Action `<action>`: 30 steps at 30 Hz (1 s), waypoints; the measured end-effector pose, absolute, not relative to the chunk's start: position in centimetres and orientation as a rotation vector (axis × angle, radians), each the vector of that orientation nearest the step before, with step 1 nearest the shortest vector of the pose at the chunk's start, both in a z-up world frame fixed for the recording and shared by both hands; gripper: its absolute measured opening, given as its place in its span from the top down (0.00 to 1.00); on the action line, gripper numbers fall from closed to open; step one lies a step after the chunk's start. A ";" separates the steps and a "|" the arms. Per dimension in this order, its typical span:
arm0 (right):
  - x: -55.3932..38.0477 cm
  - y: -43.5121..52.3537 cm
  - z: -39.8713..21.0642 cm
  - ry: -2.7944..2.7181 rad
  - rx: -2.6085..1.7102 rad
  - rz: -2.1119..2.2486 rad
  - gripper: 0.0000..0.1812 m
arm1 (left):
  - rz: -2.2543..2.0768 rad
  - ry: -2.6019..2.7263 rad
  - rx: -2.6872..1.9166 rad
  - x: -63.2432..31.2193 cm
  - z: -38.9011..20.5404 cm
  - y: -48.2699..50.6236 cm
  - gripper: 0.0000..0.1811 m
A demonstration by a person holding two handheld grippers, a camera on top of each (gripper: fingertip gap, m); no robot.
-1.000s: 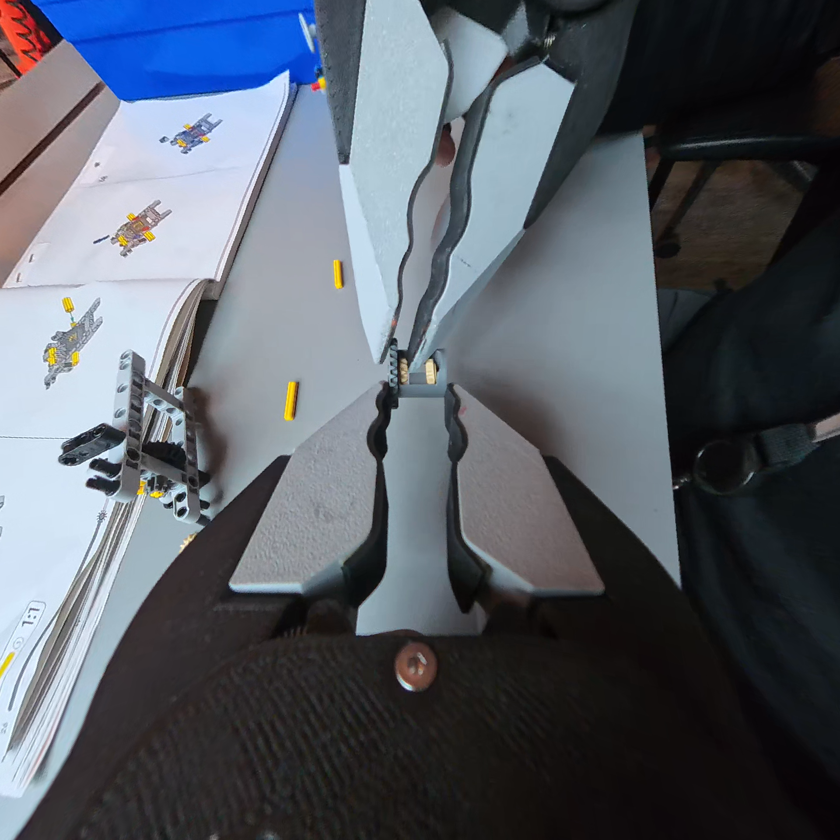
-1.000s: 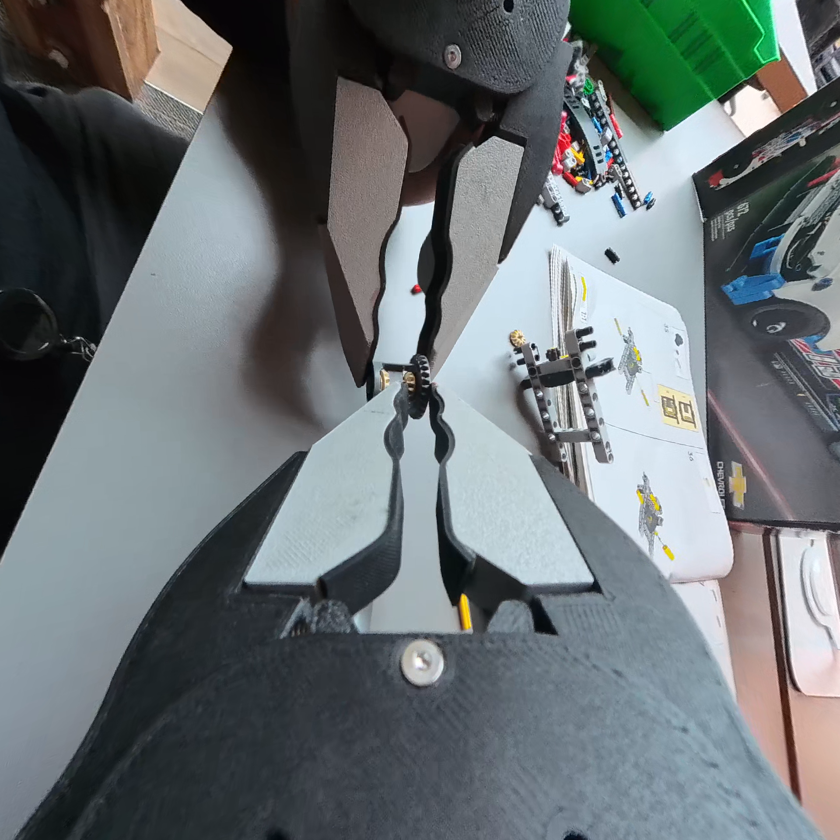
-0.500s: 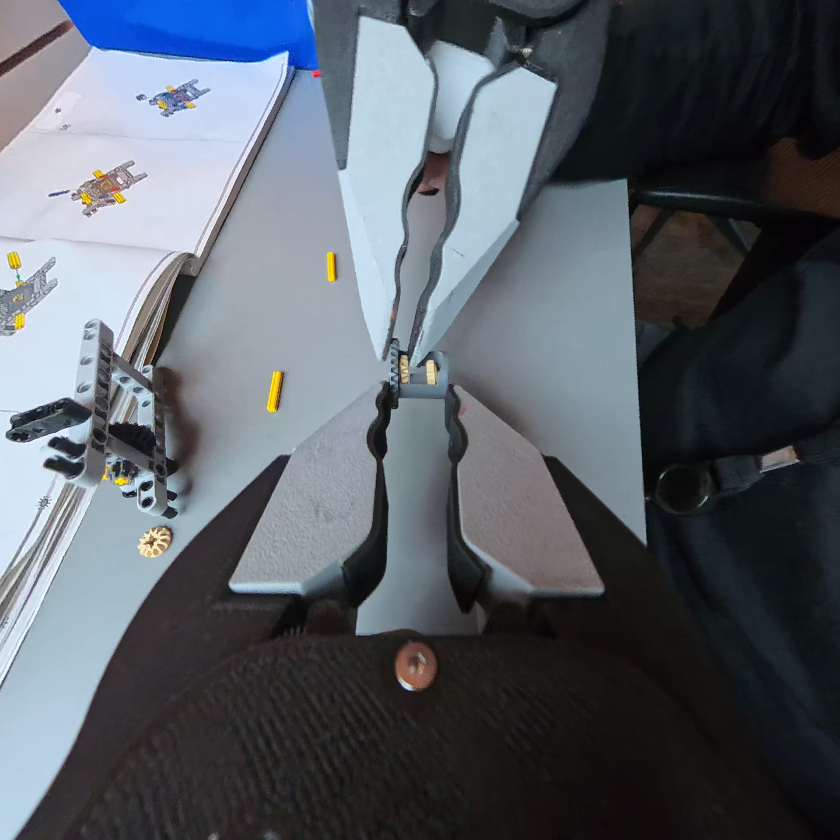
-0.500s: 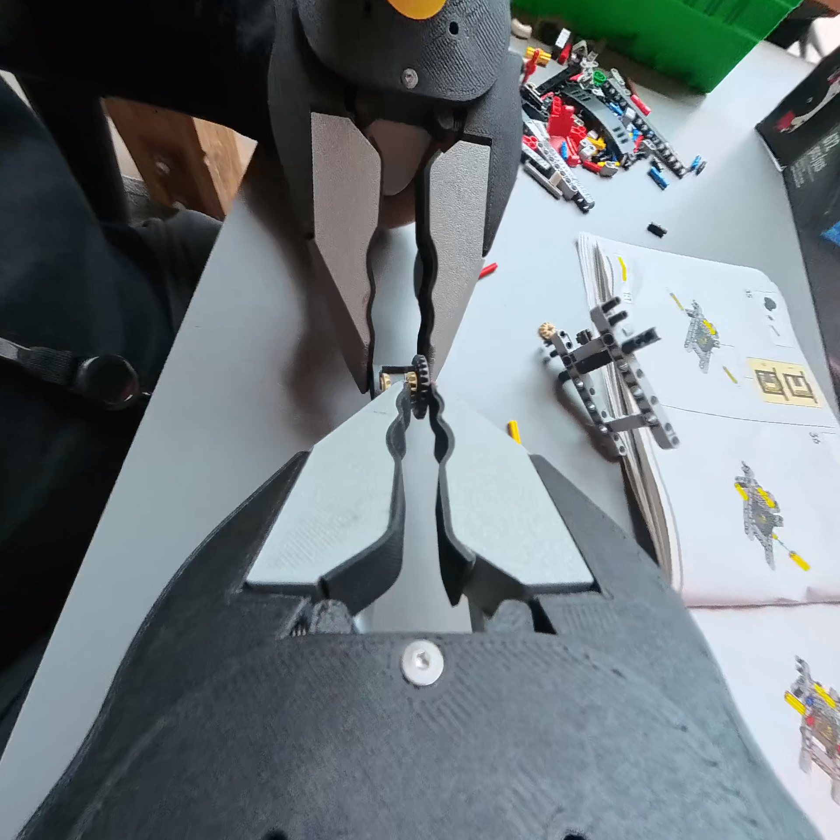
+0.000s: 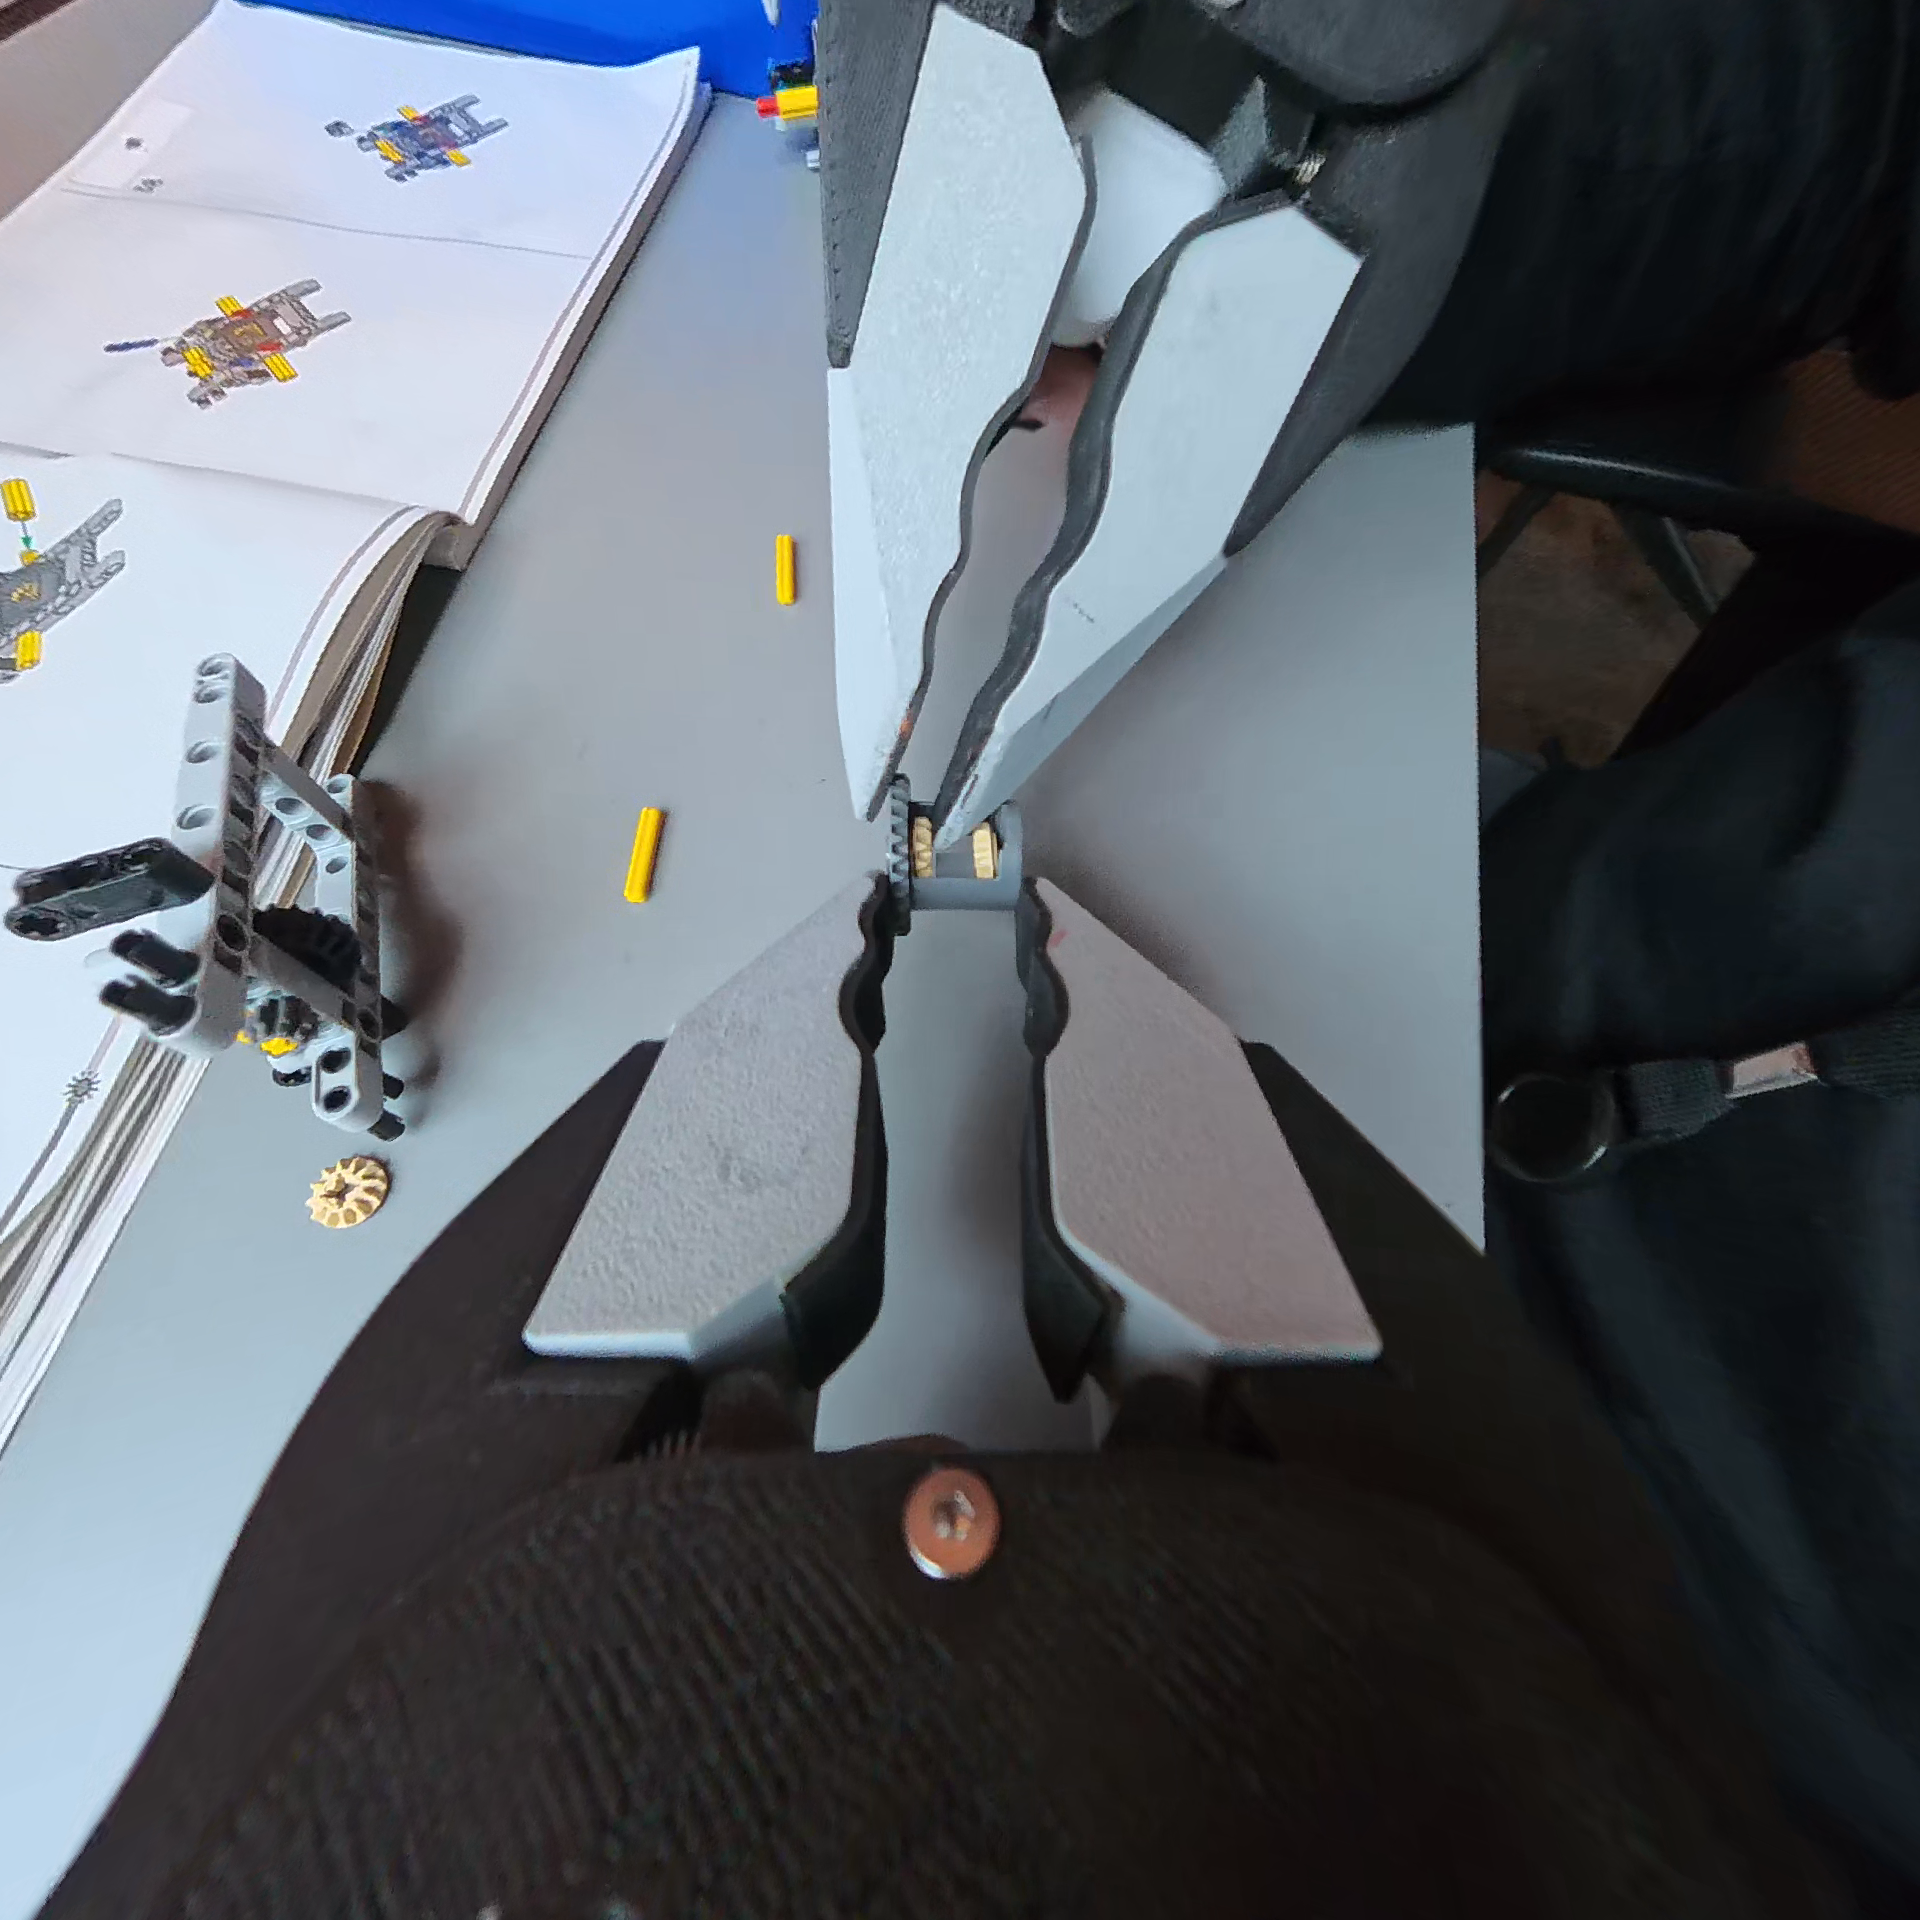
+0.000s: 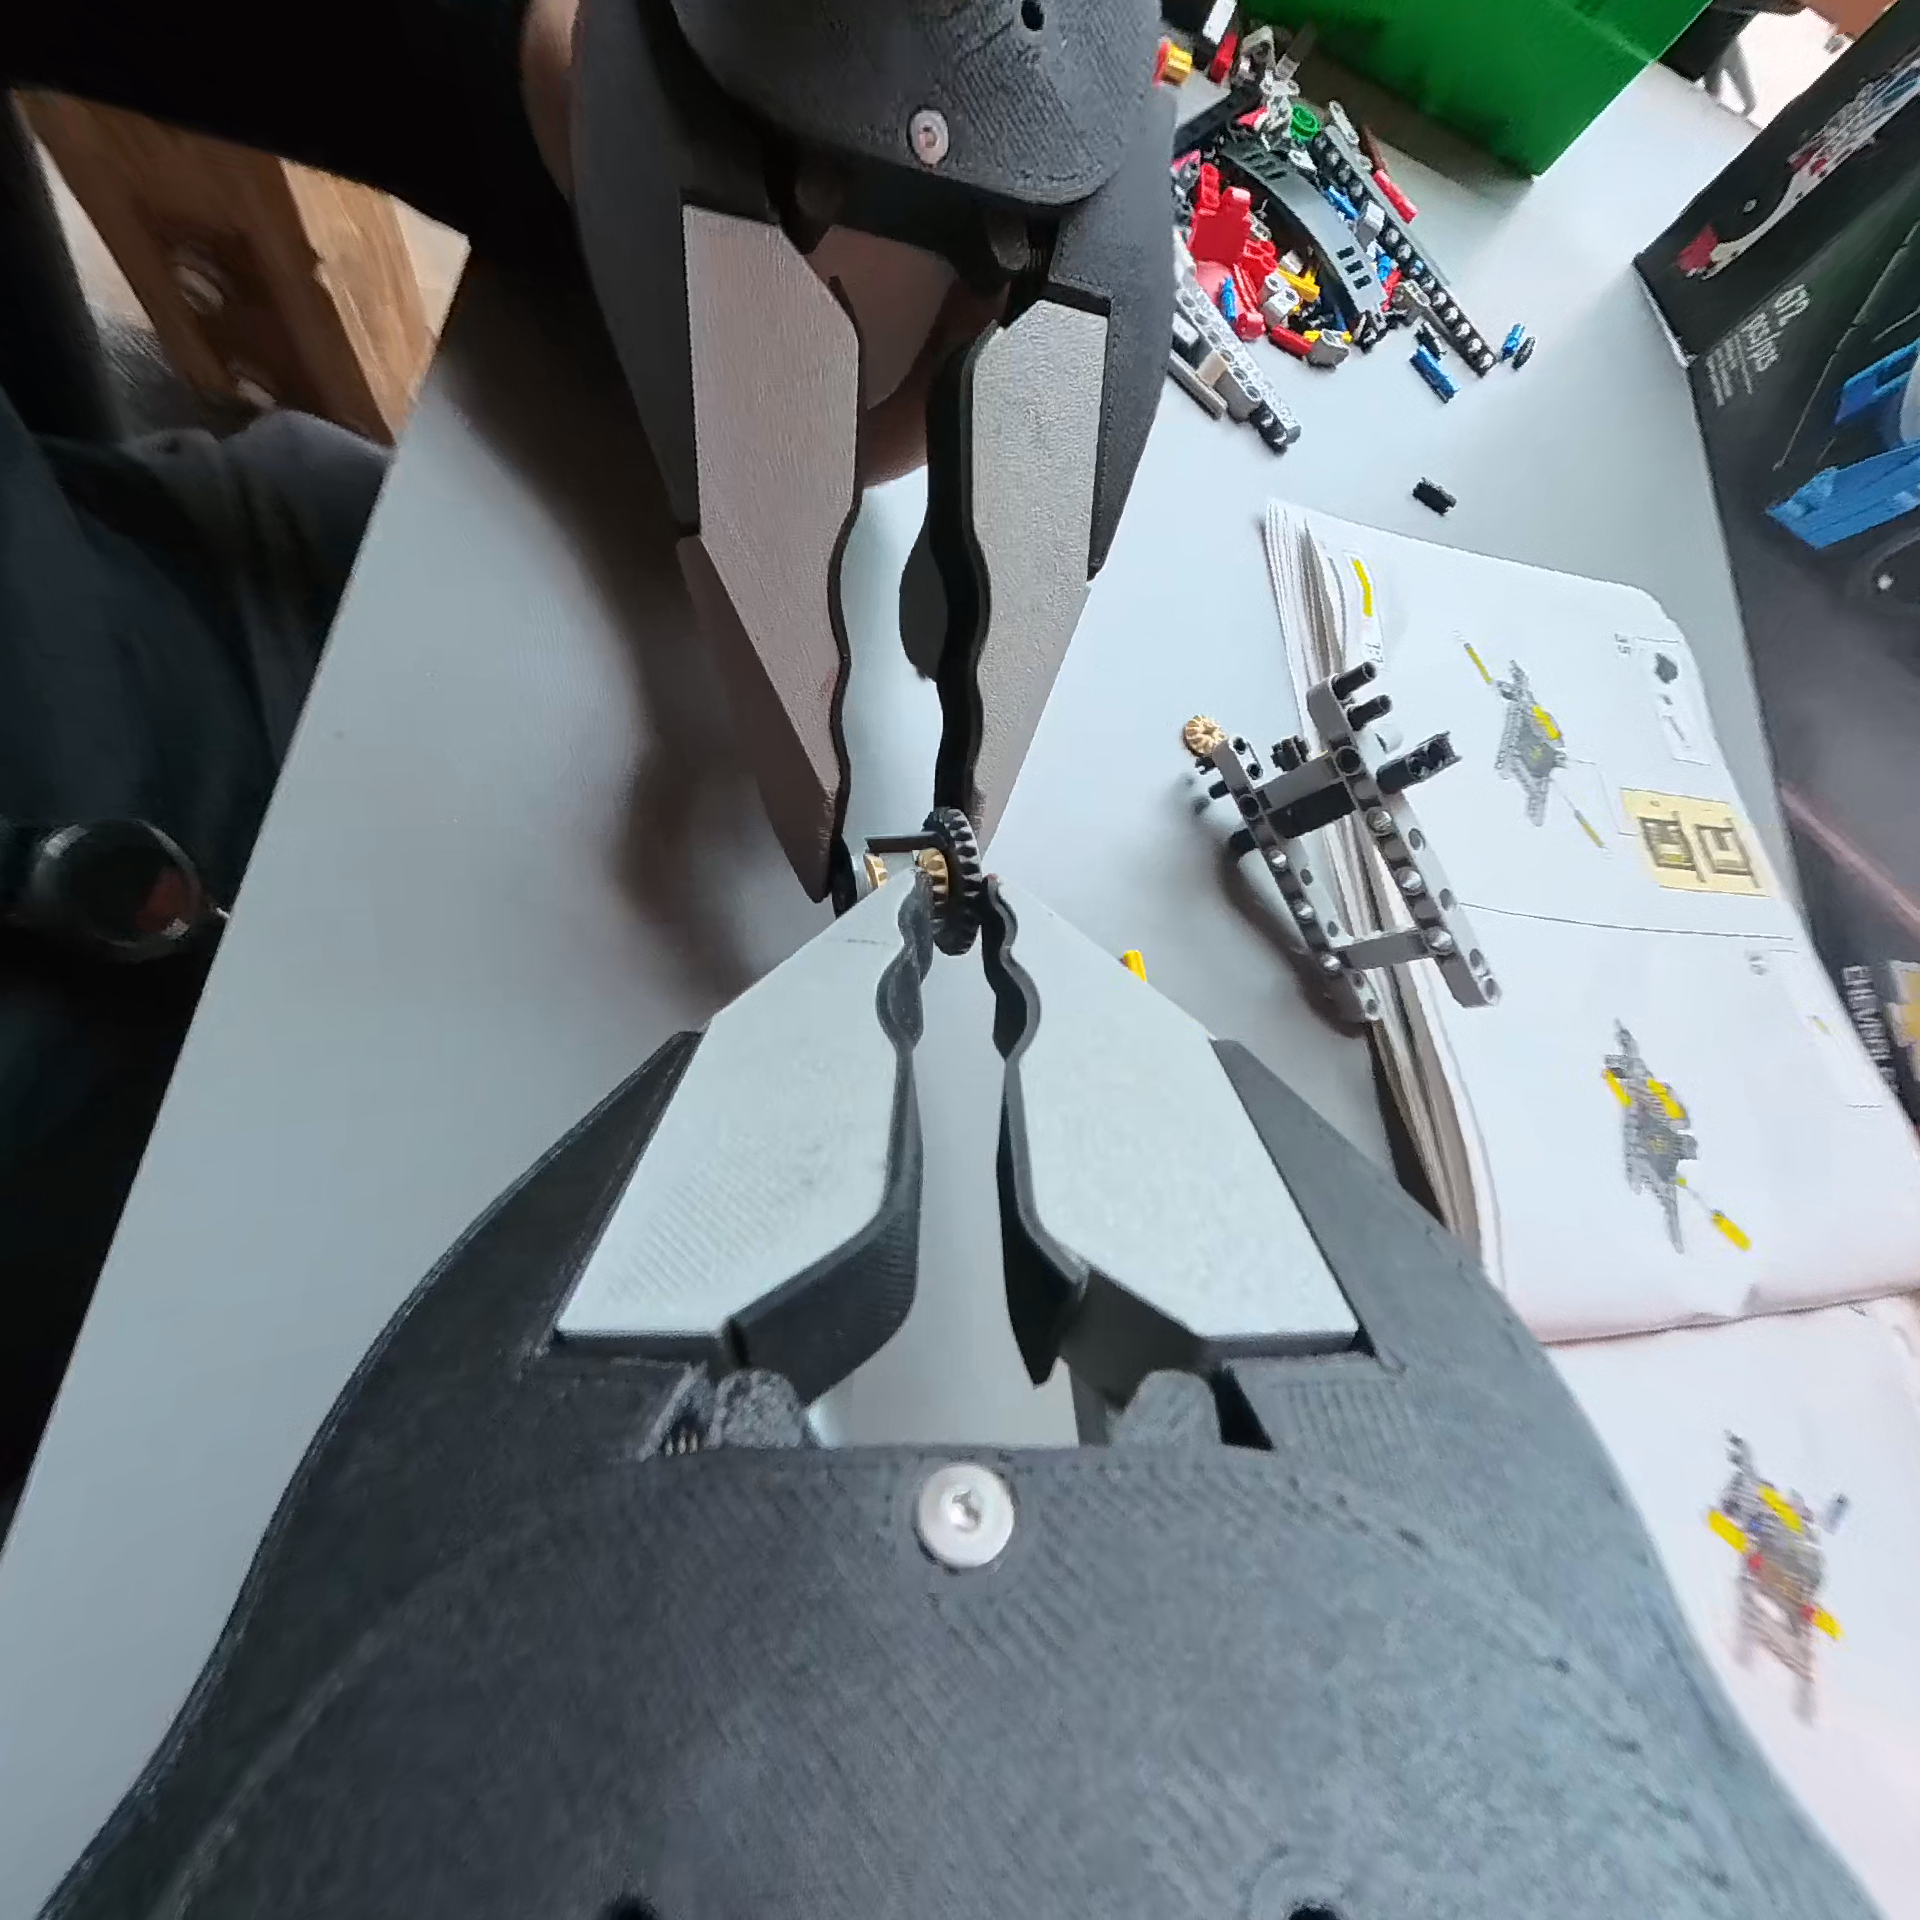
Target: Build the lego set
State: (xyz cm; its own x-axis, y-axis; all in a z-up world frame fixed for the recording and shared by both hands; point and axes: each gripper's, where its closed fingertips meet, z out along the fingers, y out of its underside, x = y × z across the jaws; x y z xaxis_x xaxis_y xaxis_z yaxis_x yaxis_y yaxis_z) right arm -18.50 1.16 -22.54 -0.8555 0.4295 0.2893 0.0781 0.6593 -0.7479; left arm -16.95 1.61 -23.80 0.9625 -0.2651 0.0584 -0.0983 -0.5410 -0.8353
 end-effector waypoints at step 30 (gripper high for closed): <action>-18.4 0.9 -23.3 -2.412 -0.330 0.986 0.97 | -0.306 0.207 -2.207 -16.7 -24.7 1.2 0.89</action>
